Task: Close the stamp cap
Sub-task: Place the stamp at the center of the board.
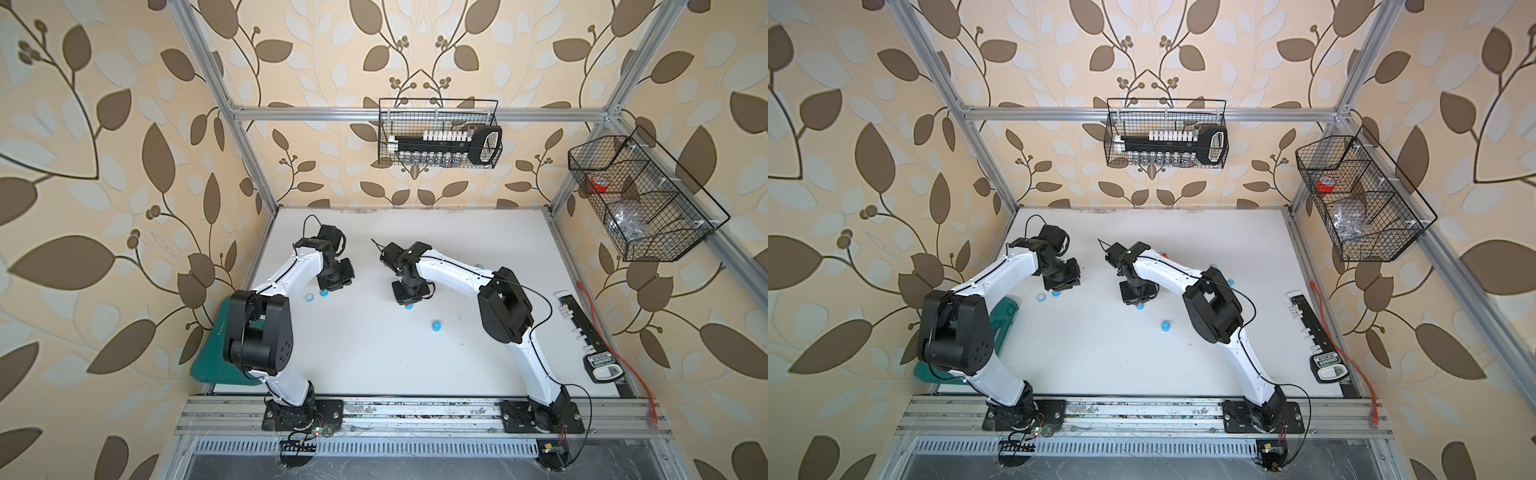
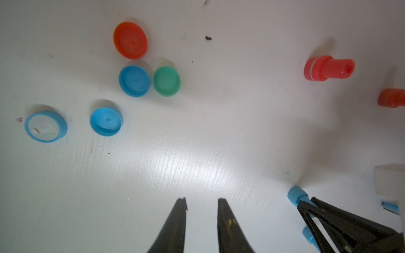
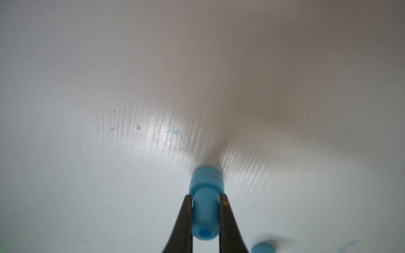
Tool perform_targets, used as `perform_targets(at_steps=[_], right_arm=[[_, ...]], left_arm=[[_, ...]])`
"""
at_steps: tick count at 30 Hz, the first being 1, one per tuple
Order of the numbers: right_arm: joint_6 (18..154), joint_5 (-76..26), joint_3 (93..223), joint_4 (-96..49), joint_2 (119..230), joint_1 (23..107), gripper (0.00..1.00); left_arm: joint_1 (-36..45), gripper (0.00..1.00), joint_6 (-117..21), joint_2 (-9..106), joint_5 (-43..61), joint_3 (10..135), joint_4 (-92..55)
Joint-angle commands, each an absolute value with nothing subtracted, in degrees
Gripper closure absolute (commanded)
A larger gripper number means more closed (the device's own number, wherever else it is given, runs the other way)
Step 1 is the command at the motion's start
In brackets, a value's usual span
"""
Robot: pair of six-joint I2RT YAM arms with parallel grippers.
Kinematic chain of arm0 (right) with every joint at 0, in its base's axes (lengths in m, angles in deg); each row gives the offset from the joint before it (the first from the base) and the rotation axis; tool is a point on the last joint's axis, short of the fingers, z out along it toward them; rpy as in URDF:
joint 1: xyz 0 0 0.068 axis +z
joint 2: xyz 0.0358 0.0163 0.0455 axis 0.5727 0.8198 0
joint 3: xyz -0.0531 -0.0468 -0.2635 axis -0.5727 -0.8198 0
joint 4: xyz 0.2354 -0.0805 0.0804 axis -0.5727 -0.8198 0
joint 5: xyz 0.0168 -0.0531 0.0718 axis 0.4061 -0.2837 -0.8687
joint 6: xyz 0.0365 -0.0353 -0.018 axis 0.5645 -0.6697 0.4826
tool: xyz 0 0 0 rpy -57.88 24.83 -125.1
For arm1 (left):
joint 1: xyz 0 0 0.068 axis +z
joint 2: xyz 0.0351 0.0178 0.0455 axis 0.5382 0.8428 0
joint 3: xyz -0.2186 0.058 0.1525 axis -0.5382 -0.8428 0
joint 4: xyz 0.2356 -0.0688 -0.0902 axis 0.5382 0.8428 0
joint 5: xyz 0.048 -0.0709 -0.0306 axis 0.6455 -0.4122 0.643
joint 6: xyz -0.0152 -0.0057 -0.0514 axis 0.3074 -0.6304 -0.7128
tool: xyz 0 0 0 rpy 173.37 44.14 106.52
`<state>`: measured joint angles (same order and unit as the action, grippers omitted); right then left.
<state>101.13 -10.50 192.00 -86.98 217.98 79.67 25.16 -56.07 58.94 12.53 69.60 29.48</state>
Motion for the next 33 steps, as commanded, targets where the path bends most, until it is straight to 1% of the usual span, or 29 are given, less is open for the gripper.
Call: perform_targets(at_steps=[1, 4, 10, 14, 20, 22, 28, 33], right_arm=[[102.56, -9.76, 188.0, -86.14, 222.6, 80.17, 1.0], [102.1, -9.17, 189.34, -87.39, 223.29, 80.12, 1.0], [101.27, -9.23, 196.42, -94.24, 228.24, 79.4, 1.0], [101.36, -8.92, 197.15, -94.92, 228.75, 78.57, 1.0], [100.93, -8.15, 196.91, -95.33, 228.67, 75.63, 1.0], [100.34, -7.49, 197.75, -95.72, 228.66, 73.1, 1.0], [98.26, -5.41, 204.27, -99.03, 230.6, 69.82, 1.0], [97.77, -5.61, 207.69, -100.89, 232.09, 69.57, 1.0]], left_arm=[[25.79, 0.72, -56.04, 57.39, 12.5, 69.63, 29.82], [25.8, 0.73, -56.12, 57.44, 12.34, 69.52, 29.82], [25.78, 0.72, -56.17, 57.26, 12.45, 69.91, 30.08], [25.8, 0.73, -56.06, 57.15, 12.59, 69.97, 30.26], [25.8, 0.72, -55.91, 57.02, 12.72, 70.18, 30.5], [25.78, 0.72, -55.76, 57.06, 12.9, 70.56, 30.7], [25.79, 0.72, -55.78, 57.26, 12.86, 70.96, 30.96], [25.79, 0.72, -55.88, 57.65, 12.88, 71.49, 31.05]])
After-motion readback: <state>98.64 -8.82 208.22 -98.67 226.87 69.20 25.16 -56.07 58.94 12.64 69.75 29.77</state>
